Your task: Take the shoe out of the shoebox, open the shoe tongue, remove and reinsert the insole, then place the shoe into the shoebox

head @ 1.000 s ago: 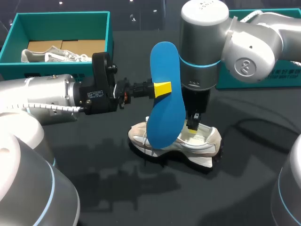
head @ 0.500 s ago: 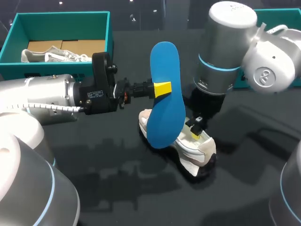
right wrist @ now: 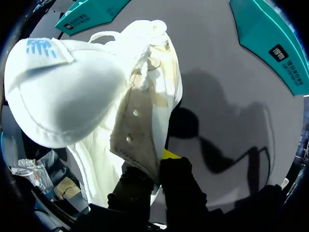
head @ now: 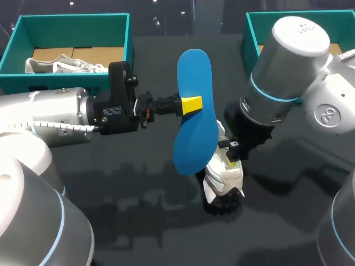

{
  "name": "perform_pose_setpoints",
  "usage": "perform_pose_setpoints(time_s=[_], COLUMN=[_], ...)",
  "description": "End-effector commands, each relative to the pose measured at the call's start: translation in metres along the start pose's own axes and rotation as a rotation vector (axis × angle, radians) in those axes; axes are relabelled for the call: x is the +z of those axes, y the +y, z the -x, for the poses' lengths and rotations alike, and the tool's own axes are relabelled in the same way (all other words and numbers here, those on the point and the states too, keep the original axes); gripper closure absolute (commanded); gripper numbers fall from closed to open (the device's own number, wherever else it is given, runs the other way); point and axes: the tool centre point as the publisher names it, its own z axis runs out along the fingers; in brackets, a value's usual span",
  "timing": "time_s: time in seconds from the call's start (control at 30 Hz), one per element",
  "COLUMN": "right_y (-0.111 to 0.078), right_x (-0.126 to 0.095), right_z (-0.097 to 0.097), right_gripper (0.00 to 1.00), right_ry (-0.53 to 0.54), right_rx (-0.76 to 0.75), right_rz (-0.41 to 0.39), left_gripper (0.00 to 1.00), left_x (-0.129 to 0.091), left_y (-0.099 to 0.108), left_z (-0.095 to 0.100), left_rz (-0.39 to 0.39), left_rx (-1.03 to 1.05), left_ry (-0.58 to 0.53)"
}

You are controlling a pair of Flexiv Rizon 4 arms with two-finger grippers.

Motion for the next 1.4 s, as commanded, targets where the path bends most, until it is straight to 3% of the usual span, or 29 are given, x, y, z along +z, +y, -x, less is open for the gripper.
perform_pose_setpoints(time_s=[0.03, 0.4, 0.77, 1.3, 1.37, 1.4], right_y=[-0.001, 0.001, -0.001, -0.001, -0.002, -0.002], right_x=[0.008, 0.023, 0.037, 0.054, 0.052, 0.051], right_z=[-0.005, -0.014, -0.01, -0.007, -0.008, -0.008], right_gripper=[1.0, 1.0, 1.0, 1.0, 0.61, 0.5], right_ry=[-0.018, -0.049, -0.039, -0.026, -0.012, -0.004], right_rx=[0.035, 0.123, 0.196, 0.221, 0.205, 0.202], right_rz=[0.031, 0.021, 0.069, 0.045, 0.046, 0.047], left_gripper=[1.0, 1.0, 1.0, 1.0, 1.0, 1.0], left_x=[0.003, 0.003, 0.003, 0.003, 0.003, 0.003], left_y=[0.001, 0.001, 0.001, 0.001, 0.001, 0.001], left_z=[0.001, 0.001, 0.001, 0.001, 0.001, 0.001], left_rz=[-0.003, -0.003, -0.003, -0.003, -0.003, -0.003], left_rx=[0.0, 0.0, 0.0, 0.0, 0.0, 0.0], left_ry=[-0.001, -0.001, -0.001, -0.001, -0.001, -0.001])
